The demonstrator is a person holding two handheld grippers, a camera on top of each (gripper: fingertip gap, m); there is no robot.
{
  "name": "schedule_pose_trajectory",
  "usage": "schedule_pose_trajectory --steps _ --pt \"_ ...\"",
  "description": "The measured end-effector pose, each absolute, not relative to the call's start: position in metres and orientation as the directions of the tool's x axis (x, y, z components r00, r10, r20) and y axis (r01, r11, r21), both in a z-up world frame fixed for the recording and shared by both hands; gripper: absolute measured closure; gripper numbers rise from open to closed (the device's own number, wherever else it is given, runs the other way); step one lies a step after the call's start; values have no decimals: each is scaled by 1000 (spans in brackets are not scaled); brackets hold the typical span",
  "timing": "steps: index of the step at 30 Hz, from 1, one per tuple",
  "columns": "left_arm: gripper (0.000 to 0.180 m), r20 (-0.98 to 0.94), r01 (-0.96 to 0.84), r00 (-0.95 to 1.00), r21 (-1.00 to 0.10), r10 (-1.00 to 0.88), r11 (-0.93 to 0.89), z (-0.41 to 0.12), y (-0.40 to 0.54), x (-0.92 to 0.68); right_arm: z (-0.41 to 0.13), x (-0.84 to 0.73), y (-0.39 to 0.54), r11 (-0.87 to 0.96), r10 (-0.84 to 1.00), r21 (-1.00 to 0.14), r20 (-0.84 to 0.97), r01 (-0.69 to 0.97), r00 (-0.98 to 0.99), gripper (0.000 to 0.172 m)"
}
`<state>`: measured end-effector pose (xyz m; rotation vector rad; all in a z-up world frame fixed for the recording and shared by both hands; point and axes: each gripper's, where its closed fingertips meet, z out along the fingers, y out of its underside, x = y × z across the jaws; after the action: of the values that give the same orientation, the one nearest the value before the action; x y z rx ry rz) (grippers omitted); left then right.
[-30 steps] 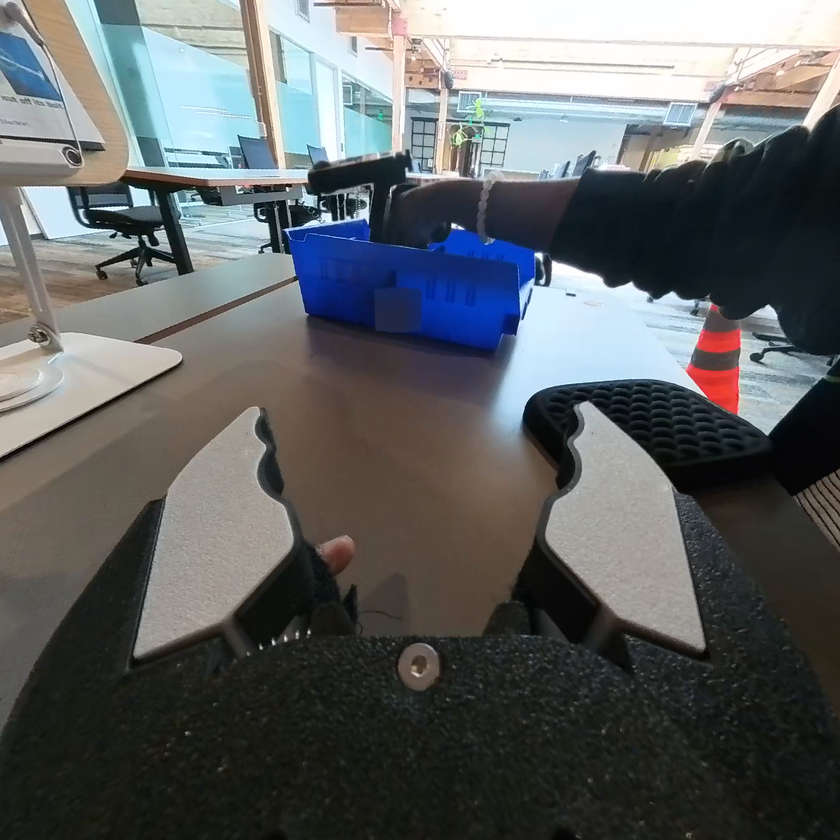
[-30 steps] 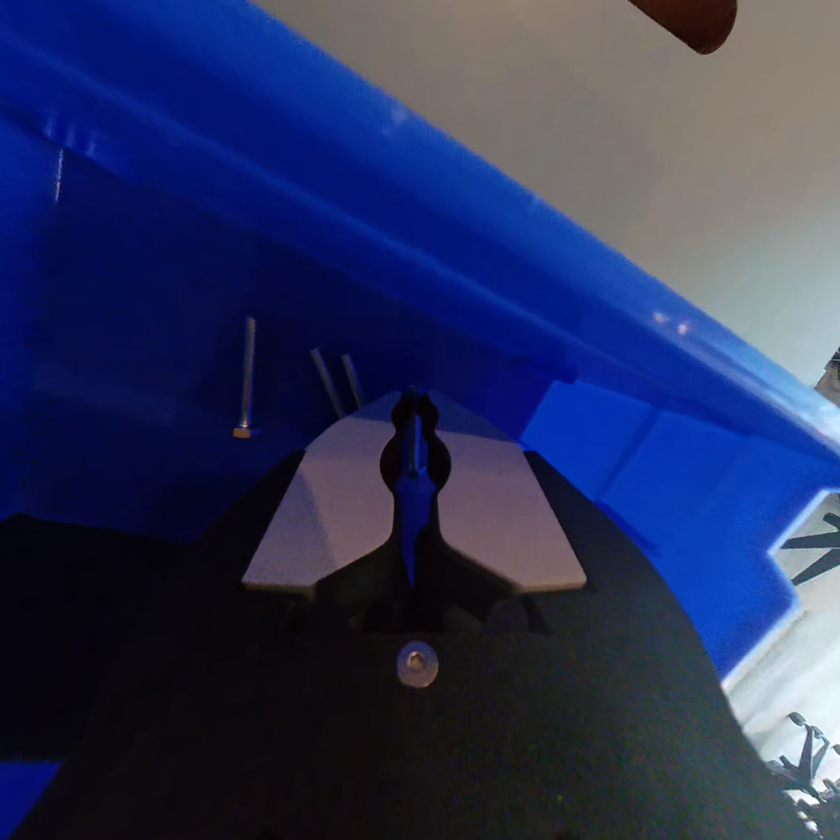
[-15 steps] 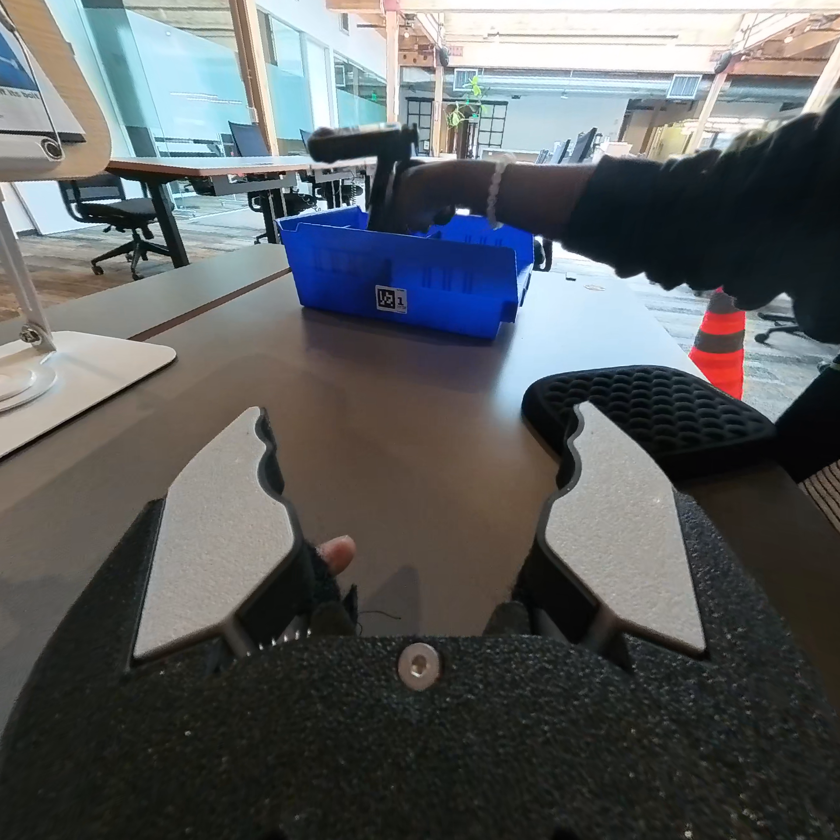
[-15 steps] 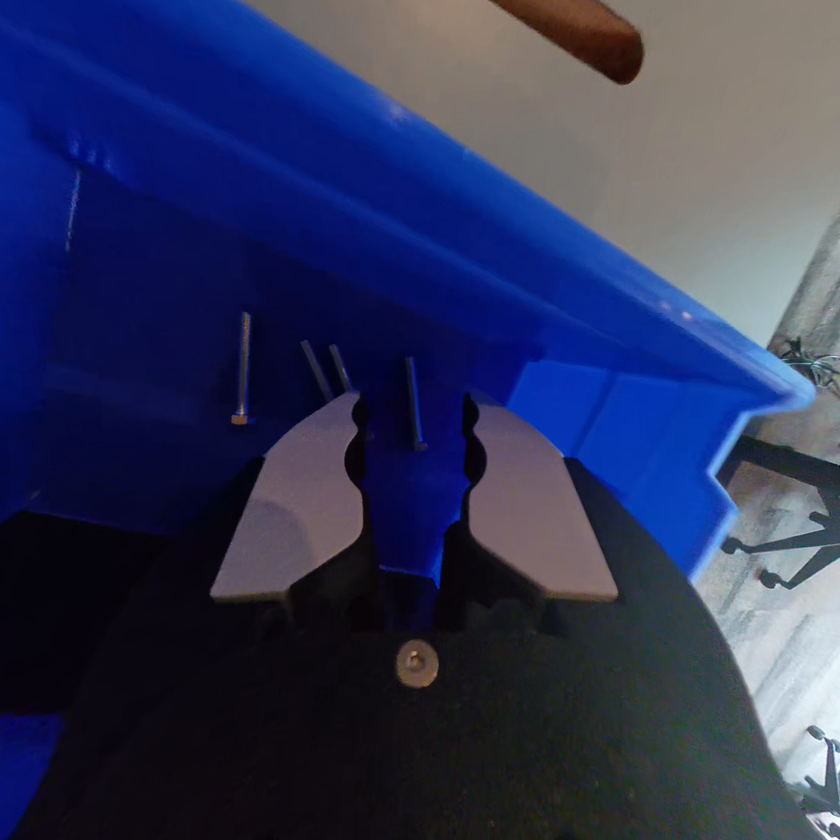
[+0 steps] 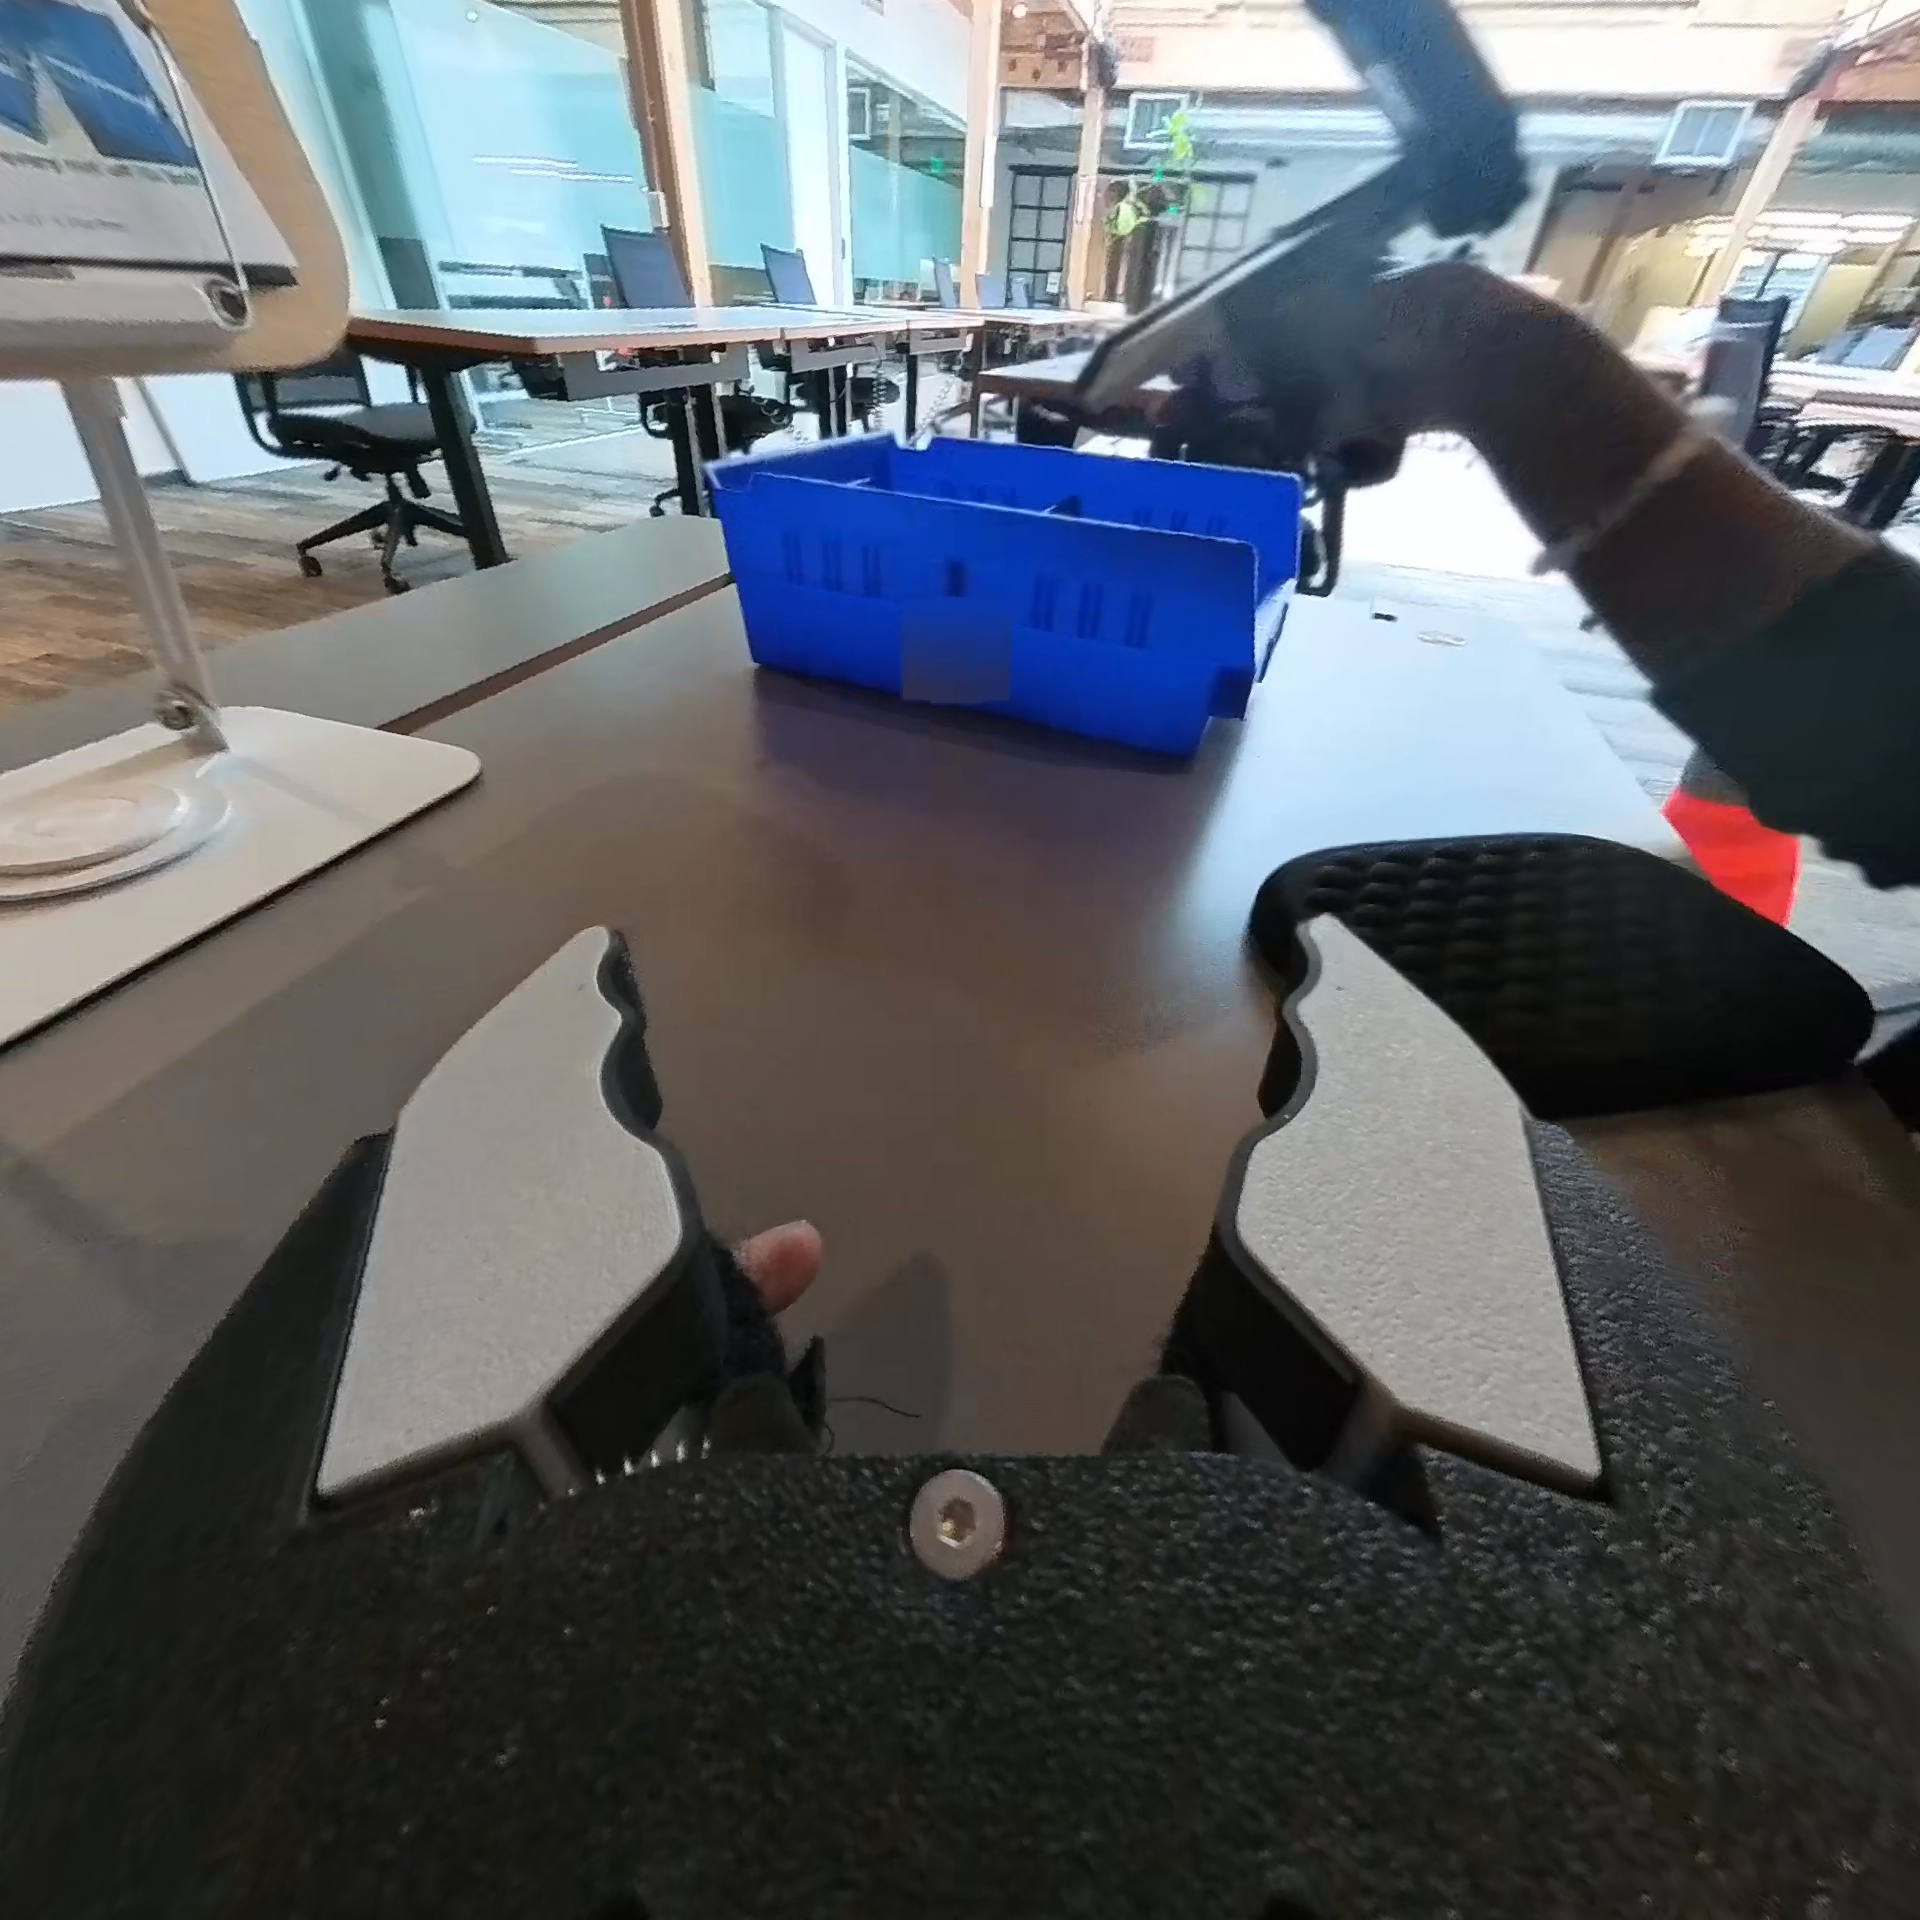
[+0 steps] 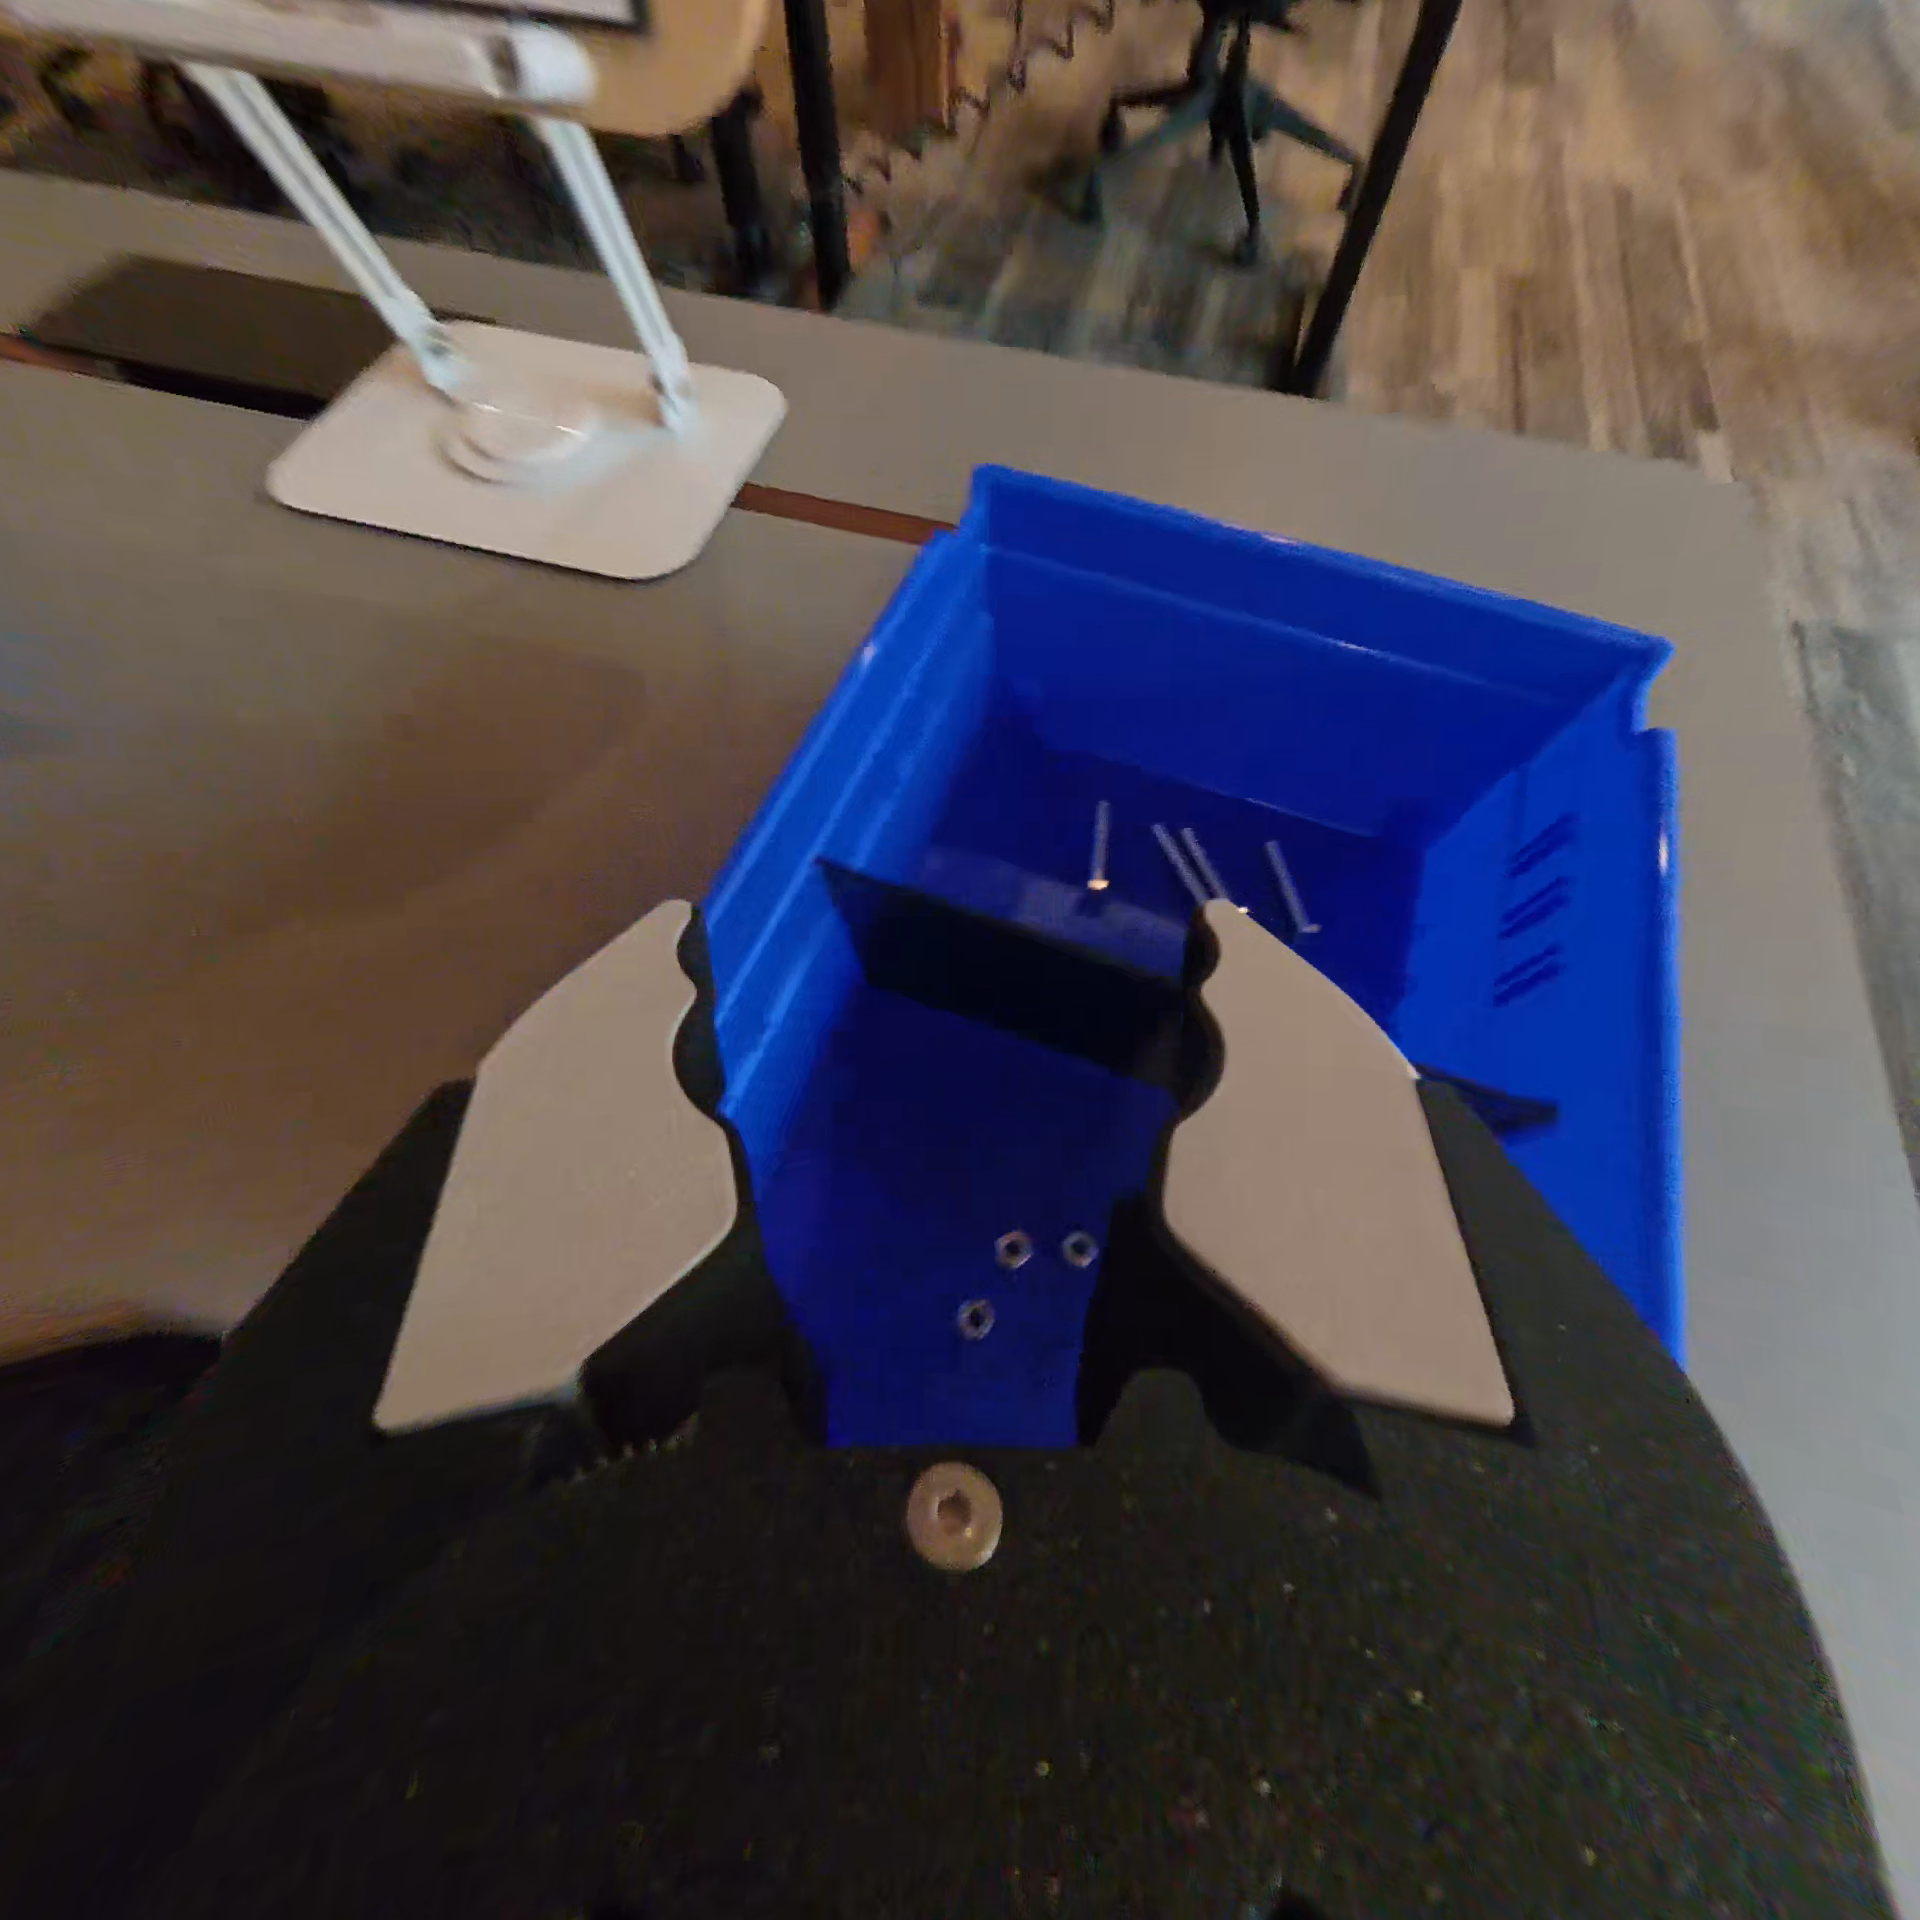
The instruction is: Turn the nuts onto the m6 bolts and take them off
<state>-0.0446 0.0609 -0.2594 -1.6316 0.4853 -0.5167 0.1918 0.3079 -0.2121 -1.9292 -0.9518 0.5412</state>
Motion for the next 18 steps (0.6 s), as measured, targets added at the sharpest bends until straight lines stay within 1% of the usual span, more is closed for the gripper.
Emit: schedule_pose_trajectory --steps 3,5,8,11,13,15,18 --pt "66 59 -10 845 -992 -531 -126 -247 61 -53 -205 199 264 -260 817 -891 2 372 576 85" --pt "67 70 14 879 -993 -472 -121 -233 59 -61 -205 205 238 -241 830 -896 9 372 558 81" --pt "70 80 39 915 -993 -395 -111 -215 46 -71 -207 212 215 -199 817 -920 35 337 576 81" --pt "79 93 59 955 -990 -280 -128 -207 29 -82 -221 207 202 -186 804 -933 36 308 594 91" --pt "88 121 94 968 -987 -219 -128 -203 24 -84 -241 201 197 -197 799 -920 49 338 599 92" --pt "92 171 147 966 -980 -192 -137 -201 28 -77 -260 194 196 -207 787 -909 65 362 613 95" --pt "94 213 177 959 -965 -188 -194 -202 44 -55 -276 193 206 -184 731 -888 163 421 662 109"
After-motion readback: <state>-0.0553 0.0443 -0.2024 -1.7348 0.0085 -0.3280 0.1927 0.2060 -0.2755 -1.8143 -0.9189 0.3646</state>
